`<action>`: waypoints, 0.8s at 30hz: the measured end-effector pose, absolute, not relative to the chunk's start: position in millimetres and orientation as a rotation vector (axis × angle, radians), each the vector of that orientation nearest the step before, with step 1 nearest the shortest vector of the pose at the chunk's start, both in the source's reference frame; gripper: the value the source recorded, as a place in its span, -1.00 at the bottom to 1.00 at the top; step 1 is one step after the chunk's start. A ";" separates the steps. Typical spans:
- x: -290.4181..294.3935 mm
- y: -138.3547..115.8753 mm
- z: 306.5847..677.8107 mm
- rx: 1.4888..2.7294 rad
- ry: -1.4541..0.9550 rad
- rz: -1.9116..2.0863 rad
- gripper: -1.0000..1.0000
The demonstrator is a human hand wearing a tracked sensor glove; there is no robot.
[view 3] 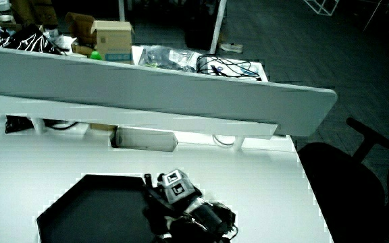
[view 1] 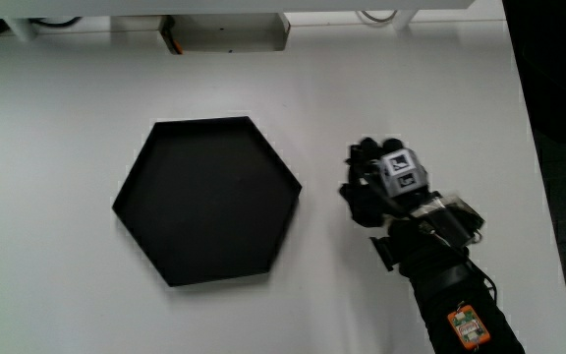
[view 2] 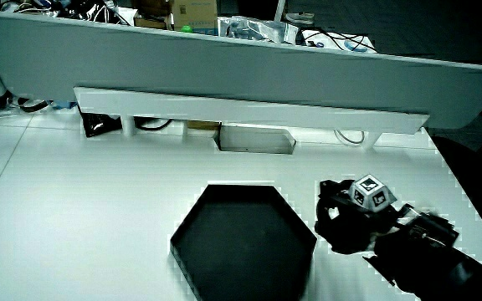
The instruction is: Place black tape on desk
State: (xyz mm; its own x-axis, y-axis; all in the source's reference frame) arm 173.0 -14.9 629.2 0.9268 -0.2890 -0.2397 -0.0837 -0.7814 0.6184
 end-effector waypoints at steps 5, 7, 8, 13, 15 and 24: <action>183.3 -2.5 657.3 2.363 -0.193 -0.418 0.00; 185.3 2.8 663.8 2.343 -0.178 -0.437 0.00; 186.2 4.8 665.8 2.335 -0.176 -0.429 0.00; 184.6 9.4 679.1 2.281 -0.168 -0.454 0.00; 181.9 10.7 680.4 2.246 -0.176 -0.472 0.00; 182.6 16.6 691.4 2.207 -0.156 -0.495 -0.10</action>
State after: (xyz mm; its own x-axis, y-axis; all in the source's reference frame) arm 182.6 16.6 691.4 0.9139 -0.2778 -0.2960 0.0572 -0.6337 0.7715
